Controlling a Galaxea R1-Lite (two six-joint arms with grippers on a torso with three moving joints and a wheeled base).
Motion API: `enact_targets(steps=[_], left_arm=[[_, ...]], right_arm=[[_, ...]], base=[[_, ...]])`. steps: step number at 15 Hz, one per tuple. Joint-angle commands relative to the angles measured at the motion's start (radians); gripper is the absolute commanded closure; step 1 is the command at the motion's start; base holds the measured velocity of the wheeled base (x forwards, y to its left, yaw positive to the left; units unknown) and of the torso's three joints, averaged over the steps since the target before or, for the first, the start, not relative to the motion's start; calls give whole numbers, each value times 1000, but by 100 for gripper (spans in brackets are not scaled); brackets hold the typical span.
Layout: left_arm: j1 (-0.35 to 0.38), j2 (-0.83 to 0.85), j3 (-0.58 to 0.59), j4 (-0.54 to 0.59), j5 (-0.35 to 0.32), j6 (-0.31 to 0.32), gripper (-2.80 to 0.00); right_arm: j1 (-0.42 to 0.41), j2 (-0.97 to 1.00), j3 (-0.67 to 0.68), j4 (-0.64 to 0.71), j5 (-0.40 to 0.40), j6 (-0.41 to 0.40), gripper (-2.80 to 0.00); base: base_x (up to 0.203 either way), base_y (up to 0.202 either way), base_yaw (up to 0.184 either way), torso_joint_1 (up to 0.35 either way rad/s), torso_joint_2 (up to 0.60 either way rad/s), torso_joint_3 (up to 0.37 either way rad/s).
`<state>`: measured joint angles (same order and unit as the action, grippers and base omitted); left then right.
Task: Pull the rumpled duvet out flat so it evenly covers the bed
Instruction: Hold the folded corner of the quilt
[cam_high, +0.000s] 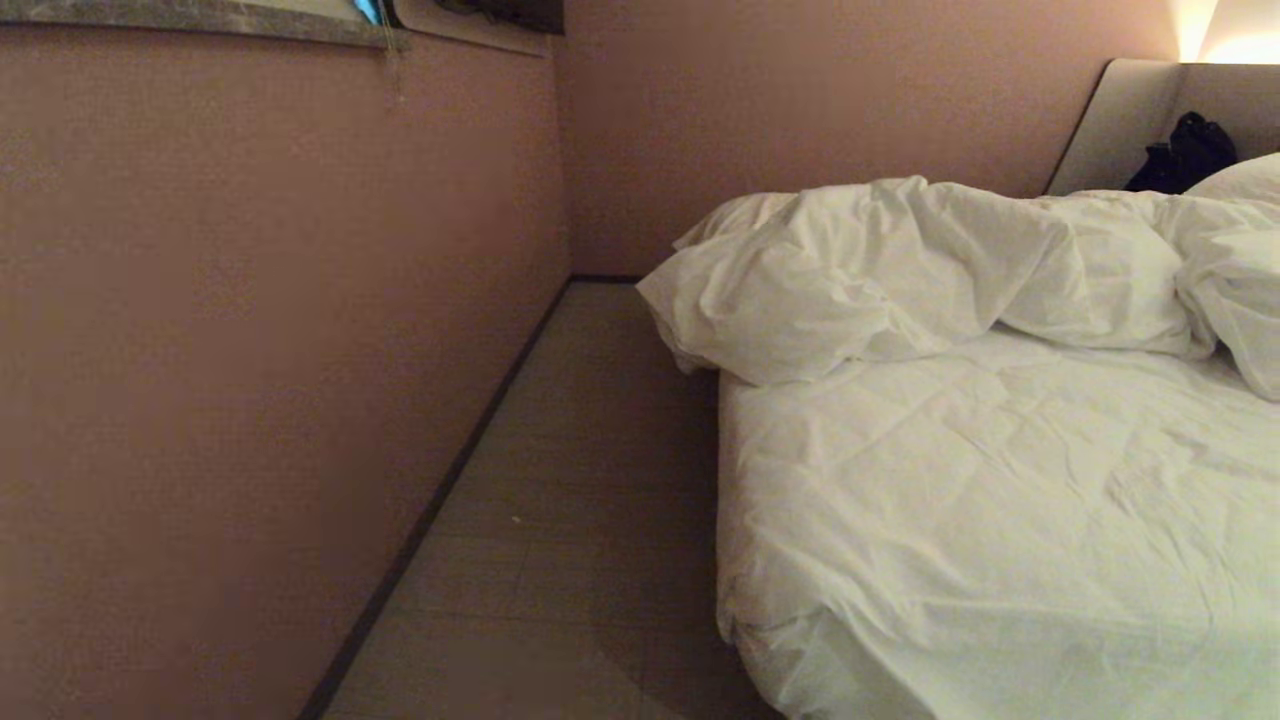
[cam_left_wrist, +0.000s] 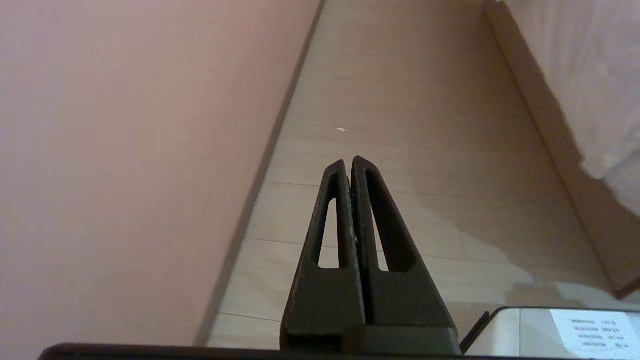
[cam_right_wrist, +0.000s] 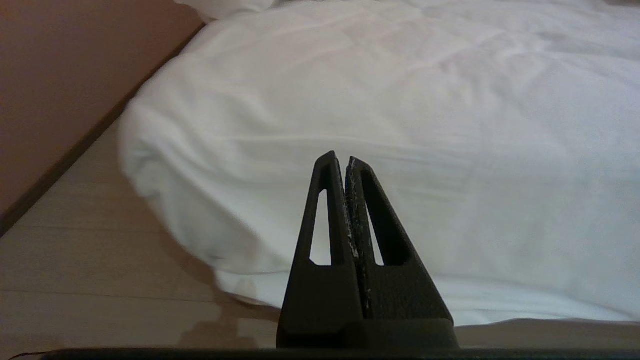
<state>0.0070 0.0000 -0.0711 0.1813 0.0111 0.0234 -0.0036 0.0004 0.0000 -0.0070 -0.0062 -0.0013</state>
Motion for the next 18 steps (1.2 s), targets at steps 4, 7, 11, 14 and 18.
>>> enact_targets(steps=[4,7,11,14,18], left_arm=[[-1,0,1,1,0,-2,0],[-1,0,1,1,1,-2,0],[-1,0,1,1,3,-2,0],[-1,0,1,3,1,0,0],[-1,0,1,1,1,1,0]], right_arm=[[-1,0,0,-1,0,0,0],[-1,0,0,-1,0,0,0],[-1,0,0,-1,0,0,0],[-1,0,0,-1,0,0,0],[-1,0,0,-1,0,0,0]], base=[[0,-193,0,3,2,2],[0,-192,-1,-1,2,1],[0,-193,1,2,4,3],[0,-192,3,1,1,3],[0,-191,1,1,4,2]])
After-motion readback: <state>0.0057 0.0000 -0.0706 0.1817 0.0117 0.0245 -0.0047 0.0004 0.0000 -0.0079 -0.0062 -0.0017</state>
